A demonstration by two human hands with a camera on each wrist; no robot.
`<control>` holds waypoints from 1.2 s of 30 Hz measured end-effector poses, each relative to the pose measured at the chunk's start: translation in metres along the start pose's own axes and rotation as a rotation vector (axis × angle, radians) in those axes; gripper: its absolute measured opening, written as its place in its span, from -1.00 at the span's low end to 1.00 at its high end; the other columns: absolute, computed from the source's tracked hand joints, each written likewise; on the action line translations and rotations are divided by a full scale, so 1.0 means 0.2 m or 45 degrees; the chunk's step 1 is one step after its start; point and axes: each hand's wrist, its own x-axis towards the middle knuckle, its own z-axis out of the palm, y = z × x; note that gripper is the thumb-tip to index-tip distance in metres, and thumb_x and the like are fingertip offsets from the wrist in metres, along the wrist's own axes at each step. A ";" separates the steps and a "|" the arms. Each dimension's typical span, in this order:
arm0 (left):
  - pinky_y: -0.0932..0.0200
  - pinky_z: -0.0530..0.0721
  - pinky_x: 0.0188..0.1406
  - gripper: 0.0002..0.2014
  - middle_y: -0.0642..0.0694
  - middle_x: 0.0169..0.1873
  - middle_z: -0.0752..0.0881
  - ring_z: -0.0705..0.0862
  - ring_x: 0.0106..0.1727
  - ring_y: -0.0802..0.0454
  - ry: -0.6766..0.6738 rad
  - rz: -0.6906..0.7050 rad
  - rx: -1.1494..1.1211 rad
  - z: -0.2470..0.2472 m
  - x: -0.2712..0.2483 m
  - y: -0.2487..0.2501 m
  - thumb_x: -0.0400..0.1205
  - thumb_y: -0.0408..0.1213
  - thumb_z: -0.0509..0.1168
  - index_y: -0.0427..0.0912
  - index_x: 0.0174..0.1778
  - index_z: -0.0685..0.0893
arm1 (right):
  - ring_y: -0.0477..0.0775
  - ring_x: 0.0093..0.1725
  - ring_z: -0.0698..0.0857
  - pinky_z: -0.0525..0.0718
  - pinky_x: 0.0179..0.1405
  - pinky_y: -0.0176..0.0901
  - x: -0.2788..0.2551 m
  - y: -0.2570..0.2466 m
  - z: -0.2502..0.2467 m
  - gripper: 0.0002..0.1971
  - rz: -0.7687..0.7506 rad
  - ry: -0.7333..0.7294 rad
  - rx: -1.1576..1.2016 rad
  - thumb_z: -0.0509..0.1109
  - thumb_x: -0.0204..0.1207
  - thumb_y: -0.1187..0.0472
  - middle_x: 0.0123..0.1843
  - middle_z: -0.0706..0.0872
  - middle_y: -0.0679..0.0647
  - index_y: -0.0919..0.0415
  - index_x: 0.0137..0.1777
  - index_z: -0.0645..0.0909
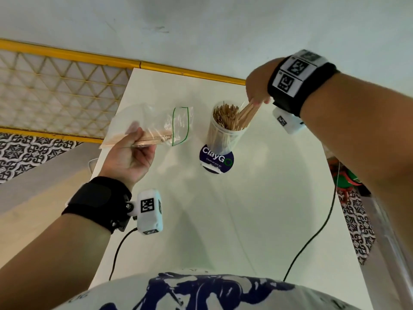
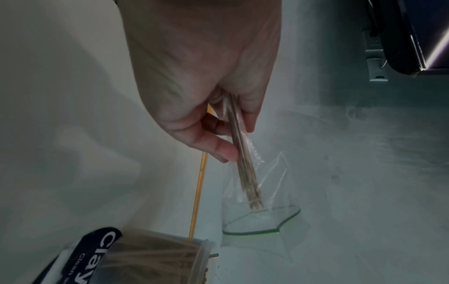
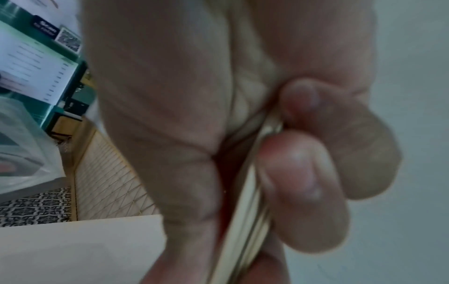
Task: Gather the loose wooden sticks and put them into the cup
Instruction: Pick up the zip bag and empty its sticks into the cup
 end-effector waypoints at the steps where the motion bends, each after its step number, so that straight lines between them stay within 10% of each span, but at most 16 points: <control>1: 0.31 0.75 -0.35 -0.65 0.05 -0.35 0.72 0.70 -0.38 0.23 -0.002 -0.004 0.010 -0.01 0.00 0.00 0.55 -0.37 0.37 0.04 0.22 0.67 | 0.14 -0.16 0.63 0.66 0.12 0.01 0.04 -0.02 -0.04 -0.82 0.020 -0.050 0.010 0.34 0.61 0.18 -0.20 0.75 0.09 0.26 -0.01 0.74; 6: 0.32 0.75 -0.35 -0.61 0.07 -0.39 0.72 0.71 -0.41 0.25 -0.007 -0.026 0.011 -0.04 0.03 0.01 0.55 -0.37 0.36 0.03 0.29 0.65 | 0.18 -0.02 0.69 0.61 0.06 -0.02 0.14 -0.13 -0.07 -0.74 0.058 -0.186 -0.147 0.37 0.61 0.15 -0.30 0.65 0.02 0.19 -0.32 0.60; 9: 0.33 0.74 -0.38 -0.63 0.08 -0.46 0.72 0.69 -0.46 0.26 -0.006 -0.031 0.016 -0.06 0.04 0.01 0.58 -0.37 0.33 0.03 0.29 0.64 | 0.13 0.19 0.62 0.51 0.30 -0.09 0.14 -0.19 -0.03 -0.69 0.020 -0.258 -0.308 0.23 0.70 0.06 0.08 0.66 0.06 0.29 0.20 0.63; 16: 0.29 0.74 -0.39 -0.57 0.06 -0.43 0.71 0.70 -0.44 0.24 -0.015 -0.090 0.038 -0.06 0.07 -0.03 0.57 -0.38 0.33 0.00 0.36 0.62 | 0.06 -0.42 0.55 0.58 -0.36 -0.13 0.20 -0.25 0.20 -0.77 0.000 0.137 -0.103 0.31 0.49 0.17 -0.43 0.57 0.02 0.33 -0.14 0.70; 23: 0.13 0.78 -0.28 -0.60 0.04 -0.37 0.73 0.77 -0.32 0.14 -0.062 -0.102 -0.013 -0.06 0.10 -0.04 0.58 -0.31 0.35 0.02 0.35 0.61 | 0.29 0.17 0.63 0.59 0.15 0.09 0.13 -0.24 0.45 -0.52 0.111 1.004 0.577 0.01 0.65 -0.06 0.08 0.73 0.20 0.23 0.09 0.68; 31: -0.11 0.79 -0.04 -0.65 -0.07 -0.30 0.75 0.79 -0.16 -0.02 -0.172 -0.064 -0.148 -0.02 0.10 -0.08 0.60 -0.37 0.26 -0.06 0.31 0.62 | 0.15 0.73 -0.06 -0.17 0.69 0.23 0.14 -0.30 0.69 -0.33 0.038 0.749 0.650 -0.23 0.69 -0.18 0.74 0.06 0.13 0.20 0.67 0.13; 34: -0.11 0.79 -0.06 -0.59 -0.15 -0.12 0.71 0.80 -0.08 -0.07 -0.235 -0.073 -0.135 0.01 0.07 -0.09 0.60 -0.44 0.23 -0.05 0.36 0.58 | 0.20 0.73 -0.09 -0.30 0.59 0.39 0.12 -0.29 0.69 -0.40 0.038 0.684 0.554 -0.10 0.71 -0.16 0.73 0.15 0.10 0.15 0.64 0.22; 36: -0.13 0.78 -0.02 -0.52 -0.22 0.04 0.68 0.76 0.07 -0.19 -0.307 -0.089 -0.130 0.02 0.05 -0.09 0.58 -0.49 0.19 -0.03 0.41 0.53 | 0.33 0.64 0.23 -0.04 0.61 0.33 0.06 -0.30 0.66 -0.55 0.024 0.993 0.616 0.16 0.66 -0.05 0.55 0.49 0.14 0.13 0.46 0.53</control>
